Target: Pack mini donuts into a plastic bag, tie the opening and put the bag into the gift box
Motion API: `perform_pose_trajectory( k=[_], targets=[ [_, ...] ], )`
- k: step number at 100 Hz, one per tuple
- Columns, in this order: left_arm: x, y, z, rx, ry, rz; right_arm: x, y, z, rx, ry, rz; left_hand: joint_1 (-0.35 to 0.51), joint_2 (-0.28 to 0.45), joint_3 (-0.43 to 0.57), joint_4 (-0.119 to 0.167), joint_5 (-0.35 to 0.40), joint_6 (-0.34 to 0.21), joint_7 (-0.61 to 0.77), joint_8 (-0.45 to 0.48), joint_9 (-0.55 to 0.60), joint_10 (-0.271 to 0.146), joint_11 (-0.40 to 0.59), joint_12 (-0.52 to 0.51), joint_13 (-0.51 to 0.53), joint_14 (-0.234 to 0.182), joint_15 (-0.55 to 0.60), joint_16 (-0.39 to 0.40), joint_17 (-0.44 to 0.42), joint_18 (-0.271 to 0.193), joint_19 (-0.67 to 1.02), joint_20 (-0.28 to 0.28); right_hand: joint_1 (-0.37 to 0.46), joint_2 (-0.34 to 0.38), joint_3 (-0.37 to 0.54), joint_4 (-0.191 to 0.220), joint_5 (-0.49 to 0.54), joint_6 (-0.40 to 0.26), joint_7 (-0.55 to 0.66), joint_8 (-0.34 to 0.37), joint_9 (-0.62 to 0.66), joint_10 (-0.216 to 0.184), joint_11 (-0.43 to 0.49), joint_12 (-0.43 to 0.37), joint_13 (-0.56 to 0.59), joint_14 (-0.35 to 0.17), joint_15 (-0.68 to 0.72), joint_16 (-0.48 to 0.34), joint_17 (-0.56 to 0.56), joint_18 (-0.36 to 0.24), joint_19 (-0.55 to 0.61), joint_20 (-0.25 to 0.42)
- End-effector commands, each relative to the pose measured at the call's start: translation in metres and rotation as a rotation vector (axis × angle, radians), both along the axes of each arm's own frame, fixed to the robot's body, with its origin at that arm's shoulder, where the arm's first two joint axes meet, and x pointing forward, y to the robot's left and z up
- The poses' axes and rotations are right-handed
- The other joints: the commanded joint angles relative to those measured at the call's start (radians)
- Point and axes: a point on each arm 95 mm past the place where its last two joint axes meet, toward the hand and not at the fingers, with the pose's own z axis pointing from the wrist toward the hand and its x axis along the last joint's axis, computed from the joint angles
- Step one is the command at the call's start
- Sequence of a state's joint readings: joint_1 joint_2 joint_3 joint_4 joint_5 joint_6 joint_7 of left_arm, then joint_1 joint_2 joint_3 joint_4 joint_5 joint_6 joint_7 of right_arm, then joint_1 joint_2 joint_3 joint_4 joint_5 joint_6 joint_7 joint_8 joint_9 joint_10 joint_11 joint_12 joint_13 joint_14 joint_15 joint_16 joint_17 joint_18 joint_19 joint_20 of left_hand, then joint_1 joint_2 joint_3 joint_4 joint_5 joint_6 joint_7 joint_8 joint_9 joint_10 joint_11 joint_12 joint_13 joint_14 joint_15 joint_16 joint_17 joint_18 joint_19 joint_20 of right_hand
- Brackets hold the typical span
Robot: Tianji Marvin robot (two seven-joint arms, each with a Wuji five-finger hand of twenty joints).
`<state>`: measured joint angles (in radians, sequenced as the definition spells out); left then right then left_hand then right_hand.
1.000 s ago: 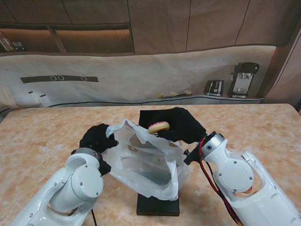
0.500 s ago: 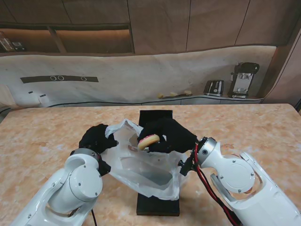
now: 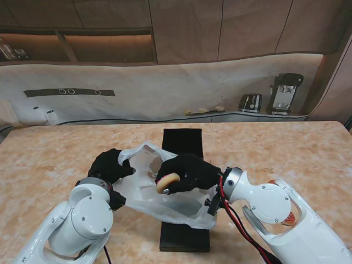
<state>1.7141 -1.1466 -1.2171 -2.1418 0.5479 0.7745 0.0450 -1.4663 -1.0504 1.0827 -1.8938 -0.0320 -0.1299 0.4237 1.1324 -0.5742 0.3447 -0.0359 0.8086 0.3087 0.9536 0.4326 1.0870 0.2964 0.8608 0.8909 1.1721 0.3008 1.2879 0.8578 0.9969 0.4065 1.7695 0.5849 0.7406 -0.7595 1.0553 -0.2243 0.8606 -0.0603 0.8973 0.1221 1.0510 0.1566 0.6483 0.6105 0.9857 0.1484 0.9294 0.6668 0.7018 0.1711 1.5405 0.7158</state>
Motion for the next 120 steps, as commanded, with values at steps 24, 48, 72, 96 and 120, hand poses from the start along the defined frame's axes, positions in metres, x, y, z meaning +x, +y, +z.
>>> perform_pose_trajectory(
  k=[24,48,72,96,120],
  targets=[
    [-0.008,-0.002,0.001,-0.034,0.036,-0.018,0.021,-0.001,-0.012,-0.137,-0.078,-0.006,0.017,-0.014,-0.001,0.017,0.022,0.019,-0.017,-0.010,0.028,0.000,-0.004,-0.012,0.039,-0.005,0.000,-0.009,0.047,-0.025,0.039,-0.025,0.044,0.007,0.017,0.016,0.087,-0.052,0.092,0.039,0.037,-0.047,0.009,0.030,0.011,0.030,-0.007,-0.010,-0.015,-0.026,-0.017,0.014],
    [-0.009,-0.003,0.002,-0.050,0.049,-0.021,0.031,0.003,-0.017,-0.217,-0.215,0.000,0.015,-0.016,-0.002,0.016,0.023,0.015,-0.020,-0.009,0.029,-0.003,-0.007,-0.016,0.043,-0.007,-0.002,-0.010,0.053,-0.029,0.039,-0.029,0.031,0.009,-0.007,0.006,0.078,-0.061,0.082,0.029,0.024,-0.059,-0.004,0.025,-0.008,0.019,-0.030,-0.019,-0.035,-0.038,-0.026,0.014],
    [-0.008,-0.005,0.004,-0.053,0.046,-0.028,0.036,0.006,-0.021,-0.264,-0.315,0.018,0.011,-0.013,-0.003,0.015,0.020,0.010,-0.020,-0.008,0.027,-0.006,-0.007,-0.016,0.040,-0.006,-0.002,-0.008,0.049,-0.032,0.042,-0.030,-0.014,-0.017,-0.090,0.011,-0.041,-0.026,0.000,0.021,-0.125,-0.069,-0.016,-0.014,-0.104,-0.013,-0.140,-0.057,-0.138,-0.053,-0.107,0.009],
    [-0.007,-0.006,0.004,-0.058,0.050,-0.031,0.035,0.004,-0.021,-0.281,-0.313,0.016,0.010,-0.011,-0.004,0.015,0.020,0.009,-0.020,-0.007,0.025,-0.006,-0.008,-0.017,0.039,-0.005,-0.002,-0.007,0.046,-0.033,0.045,-0.031,-0.088,-0.003,-0.084,0.123,-0.084,0.016,-0.327,0.236,-0.336,-0.047,-0.035,-0.114,-0.276,-0.032,-0.272,-0.110,-0.281,-0.018,-0.242,0.031],
    [-0.006,-0.008,0.006,-0.062,0.048,-0.032,0.035,0.003,-0.021,-0.273,-0.325,-0.004,0.011,-0.013,-0.004,0.016,0.023,0.012,-0.020,-0.007,0.030,-0.005,-0.007,-0.020,0.043,-0.008,0.001,-0.005,0.054,-0.037,0.049,-0.033,-0.102,0.003,-0.092,0.125,-0.146,0.024,-0.352,0.235,-0.414,-0.040,-0.052,-0.132,-0.351,-0.038,-0.311,-0.130,-0.341,-0.032,-0.283,0.027]
  ],
)
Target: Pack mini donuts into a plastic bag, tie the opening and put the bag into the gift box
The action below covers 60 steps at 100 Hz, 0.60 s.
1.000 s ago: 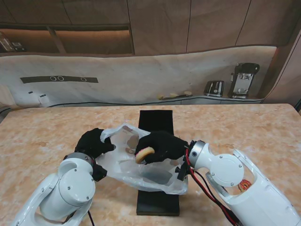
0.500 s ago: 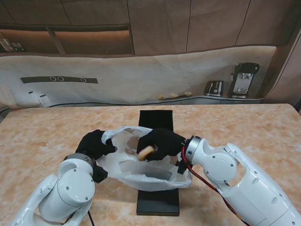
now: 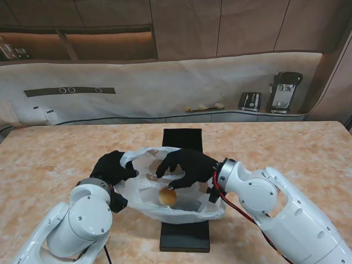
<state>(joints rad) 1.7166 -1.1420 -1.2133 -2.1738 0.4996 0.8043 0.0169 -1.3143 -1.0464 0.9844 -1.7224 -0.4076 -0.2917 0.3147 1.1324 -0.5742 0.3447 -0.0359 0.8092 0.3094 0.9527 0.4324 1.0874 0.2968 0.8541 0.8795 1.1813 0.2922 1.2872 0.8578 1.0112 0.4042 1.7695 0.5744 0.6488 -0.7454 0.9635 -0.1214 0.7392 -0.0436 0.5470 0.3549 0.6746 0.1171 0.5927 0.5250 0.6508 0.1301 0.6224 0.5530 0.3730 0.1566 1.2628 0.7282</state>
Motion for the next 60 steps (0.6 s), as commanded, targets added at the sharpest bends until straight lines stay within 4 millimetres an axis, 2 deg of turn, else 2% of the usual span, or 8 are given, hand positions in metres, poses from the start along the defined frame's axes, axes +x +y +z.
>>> perform_pose_trajectory(
  k=[1,25,60],
  targets=[
    [-0.001,-0.002,0.002,-0.012,0.006,-0.009,-0.004,0.003,-0.002,0.010,0.005,0.003,0.011,-0.012,-0.004,0.016,0.022,0.011,-0.020,-0.007,0.029,-0.006,-0.001,-0.009,0.034,0.001,0.002,-0.005,0.041,-0.034,0.049,-0.023,-0.010,-0.011,0.000,0.022,-0.025,0.008,-0.002,0.002,-0.036,0.000,0.005,-0.046,-0.016,-0.020,-0.003,-0.017,-0.012,-0.018,-0.005,0.014],
    [-0.001,-0.003,0.003,-0.015,0.002,-0.004,-0.007,0.000,0.010,0.110,-0.027,-0.039,0.012,-0.014,-0.003,0.016,0.023,0.013,-0.020,-0.008,0.031,-0.005,0.000,-0.010,0.037,-0.003,-0.001,-0.006,0.044,-0.035,0.049,-0.026,-0.021,0.002,0.018,0.025,-0.008,0.021,0.027,0.005,0.019,-0.006,0.033,-0.053,0.046,-0.019,0.024,-0.018,0.054,-0.018,0.005,0.010],
    [-0.001,-0.004,0.004,-0.020,-0.001,0.000,-0.024,-0.022,0.047,0.365,-0.001,-0.189,0.012,-0.012,-0.004,0.016,0.023,0.014,-0.021,-0.007,0.030,-0.004,0.000,-0.012,0.039,-0.005,-0.001,-0.006,0.045,-0.039,0.050,-0.029,-0.022,0.006,0.023,0.023,0.025,0.042,0.054,0.000,0.068,0.000,0.048,-0.060,0.093,-0.009,0.050,-0.016,0.106,-0.017,0.034,-0.001]
  ],
)
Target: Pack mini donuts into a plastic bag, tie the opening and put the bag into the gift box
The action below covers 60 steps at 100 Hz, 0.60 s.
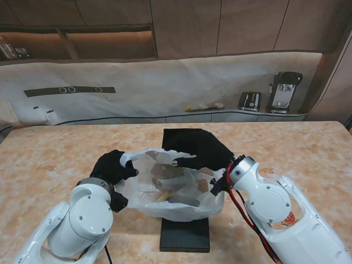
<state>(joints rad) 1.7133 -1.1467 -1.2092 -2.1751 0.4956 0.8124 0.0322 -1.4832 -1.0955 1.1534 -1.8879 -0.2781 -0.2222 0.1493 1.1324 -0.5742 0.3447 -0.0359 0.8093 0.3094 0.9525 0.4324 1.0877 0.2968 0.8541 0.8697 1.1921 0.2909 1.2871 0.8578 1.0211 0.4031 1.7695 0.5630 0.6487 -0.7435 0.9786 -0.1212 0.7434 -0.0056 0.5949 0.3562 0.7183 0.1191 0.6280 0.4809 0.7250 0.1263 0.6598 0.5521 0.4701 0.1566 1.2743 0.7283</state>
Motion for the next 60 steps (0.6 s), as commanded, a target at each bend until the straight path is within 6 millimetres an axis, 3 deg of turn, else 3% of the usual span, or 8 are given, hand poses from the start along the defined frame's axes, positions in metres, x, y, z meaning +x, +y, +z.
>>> perform_pose_trajectory(
  k=[1,28,60],
  targets=[
    [-0.001,-0.003,0.003,-0.015,0.006,-0.011,-0.006,-0.001,0.005,0.027,0.002,-0.003,0.012,-0.011,-0.004,0.016,0.022,0.014,-0.021,-0.007,0.030,-0.004,0.000,-0.003,0.029,-0.003,0.000,-0.006,0.036,-0.038,0.050,-0.017,-0.022,0.004,0.008,0.023,0.021,0.004,0.006,-0.002,0.024,-0.003,0.013,-0.016,0.019,-0.006,0.013,-0.015,0.009,-0.016,0.023,-0.001],
    [-0.001,-0.005,0.003,-0.018,0.004,-0.021,-0.011,-0.051,0.017,-0.071,-0.130,-0.115,0.013,-0.011,-0.005,0.016,0.021,0.011,-0.021,-0.007,0.028,-0.006,0.000,-0.004,0.029,-0.003,-0.001,-0.006,0.036,-0.037,0.051,-0.019,-0.031,0.001,-0.002,0.022,0.025,0.004,0.007,-0.006,0.023,-0.001,0.010,-0.018,0.012,-0.003,0.009,-0.017,-0.008,-0.010,0.023,-0.008],
    [-0.002,-0.008,0.003,-0.024,0.005,-0.036,-0.016,-0.123,0.000,-0.368,-0.170,-0.284,0.011,-0.007,-0.009,0.016,0.018,0.008,-0.021,-0.006,0.024,-0.007,-0.001,-0.003,0.024,0.000,0.001,-0.004,0.033,-0.039,0.055,-0.019,-0.028,-0.011,-0.022,0.025,0.023,0.028,-0.012,-0.014,0.018,0.013,-0.005,-0.021,0.004,0.009,0.002,-0.018,-0.023,-0.009,0.025,-0.011]
  ],
)
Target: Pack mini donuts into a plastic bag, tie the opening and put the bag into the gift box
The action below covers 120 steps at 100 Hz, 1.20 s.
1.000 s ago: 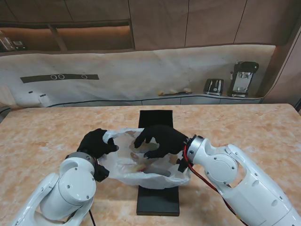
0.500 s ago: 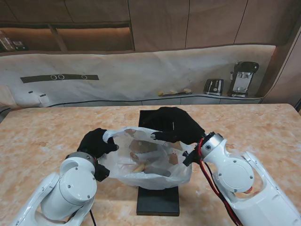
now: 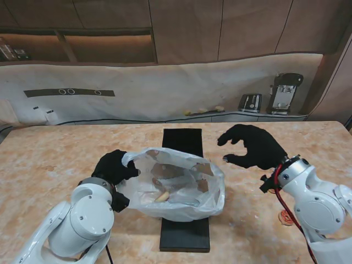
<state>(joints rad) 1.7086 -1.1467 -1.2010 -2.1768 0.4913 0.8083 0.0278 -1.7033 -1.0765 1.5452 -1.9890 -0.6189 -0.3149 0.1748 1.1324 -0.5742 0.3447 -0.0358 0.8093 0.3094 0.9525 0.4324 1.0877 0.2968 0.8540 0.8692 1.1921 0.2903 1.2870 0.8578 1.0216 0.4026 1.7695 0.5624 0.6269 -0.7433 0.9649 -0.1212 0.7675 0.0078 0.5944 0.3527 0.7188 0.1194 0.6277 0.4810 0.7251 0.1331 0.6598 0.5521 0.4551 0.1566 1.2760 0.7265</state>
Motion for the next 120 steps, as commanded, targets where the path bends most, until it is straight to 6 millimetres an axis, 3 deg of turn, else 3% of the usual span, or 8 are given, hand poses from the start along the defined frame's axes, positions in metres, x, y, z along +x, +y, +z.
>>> perform_pose_trajectory(
  k=[1,37,72,88,102,120],
  targets=[
    [-0.002,-0.004,0.002,-0.017,0.005,-0.021,-0.002,-0.013,-0.015,-0.045,0.048,-0.027,0.012,-0.007,-0.008,0.016,0.018,0.007,-0.021,-0.006,0.024,-0.007,-0.001,-0.002,0.024,0.001,0.001,-0.004,0.032,-0.039,0.055,-0.019,-0.005,-0.012,-0.008,0.025,-0.001,0.015,-0.013,-0.011,0.019,0.013,-0.005,-0.021,0.004,0.003,0.003,-0.018,-0.008,-0.009,0.024,-0.009],
    [-0.004,-0.005,0.001,-0.021,0.010,-0.026,0.012,-0.076,-0.061,-0.265,0.093,-0.308,0.013,-0.006,-0.012,0.017,0.017,0.006,-0.022,-0.006,0.022,-0.007,-0.001,0.000,0.019,0.003,0.000,-0.002,0.029,-0.037,0.055,-0.020,-0.003,-0.022,-0.032,0.023,0.004,0.027,-0.024,-0.007,0.007,0.016,0.001,-0.013,-0.013,0.013,0.013,-0.011,-0.027,-0.015,0.041,-0.007],
    [-0.006,-0.004,0.002,-0.016,0.010,-0.031,0.025,-0.115,-0.096,-0.483,0.076,-0.433,0.015,-0.005,-0.012,0.018,0.017,0.008,-0.023,-0.005,0.021,-0.006,-0.003,0.002,0.015,0.006,-0.001,0.000,0.022,-0.035,0.057,-0.019,0.006,-0.052,-0.057,0.023,-0.023,0.029,-0.027,-0.003,-0.014,0.013,0.016,-0.010,-0.037,0.007,0.017,-0.013,-0.067,-0.008,0.033,-0.011],
    [-0.008,-0.003,0.001,-0.012,0.013,-0.035,0.025,-0.120,-0.110,-0.507,0.106,-0.477,0.015,-0.004,-0.014,0.017,0.016,0.008,-0.024,-0.006,0.021,-0.005,-0.003,0.003,0.013,0.007,-0.002,0.000,0.020,-0.035,0.056,-0.018,-0.003,-0.057,-0.068,0.022,-0.054,0.034,-0.032,-0.006,-0.039,0.015,0.017,-0.012,-0.068,0.009,0.000,-0.023,-0.093,-0.008,0.011,-0.020],
    [-0.009,-0.002,0.001,-0.004,0.014,-0.035,0.025,-0.122,-0.121,-0.531,0.139,-0.505,0.015,-0.002,-0.015,0.018,0.016,0.007,-0.023,-0.005,0.018,-0.007,-0.003,0.005,0.011,0.008,-0.002,0.001,0.019,-0.034,0.055,-0.018,-0.021,-0.058,-0.102,0.021,-0.136,0.040,-0.066,-0.026,-0.122,0.029,-0.005,-0.028,-0.154,0.007,-0.054,-0.054,-0.173,0.000,-0.036,-0.033],
    [-0.009,-0.003,0.002,0.004,0.016,-0.038,0.022,-0.125,-0.135,-0.556,0.235,-0.528,0.016,-0.004,-0.014,0.020,0.016,0.007,-0.025,-0.007,0.019,-0.007,-0.004,0.007,0.007,0.010,-0.004,0.002,0.014,-0.030,0.053,-0.017,-0.039,-0.027,-0.219,0.028,-0.401,0.012,-0.190,-0.132,-0.393,0.049,-0.132,-0.161,-0.381,-0.016,-0.196,-0.151,-0.348,-0.002,-0.255,-0.105]
  ],
)
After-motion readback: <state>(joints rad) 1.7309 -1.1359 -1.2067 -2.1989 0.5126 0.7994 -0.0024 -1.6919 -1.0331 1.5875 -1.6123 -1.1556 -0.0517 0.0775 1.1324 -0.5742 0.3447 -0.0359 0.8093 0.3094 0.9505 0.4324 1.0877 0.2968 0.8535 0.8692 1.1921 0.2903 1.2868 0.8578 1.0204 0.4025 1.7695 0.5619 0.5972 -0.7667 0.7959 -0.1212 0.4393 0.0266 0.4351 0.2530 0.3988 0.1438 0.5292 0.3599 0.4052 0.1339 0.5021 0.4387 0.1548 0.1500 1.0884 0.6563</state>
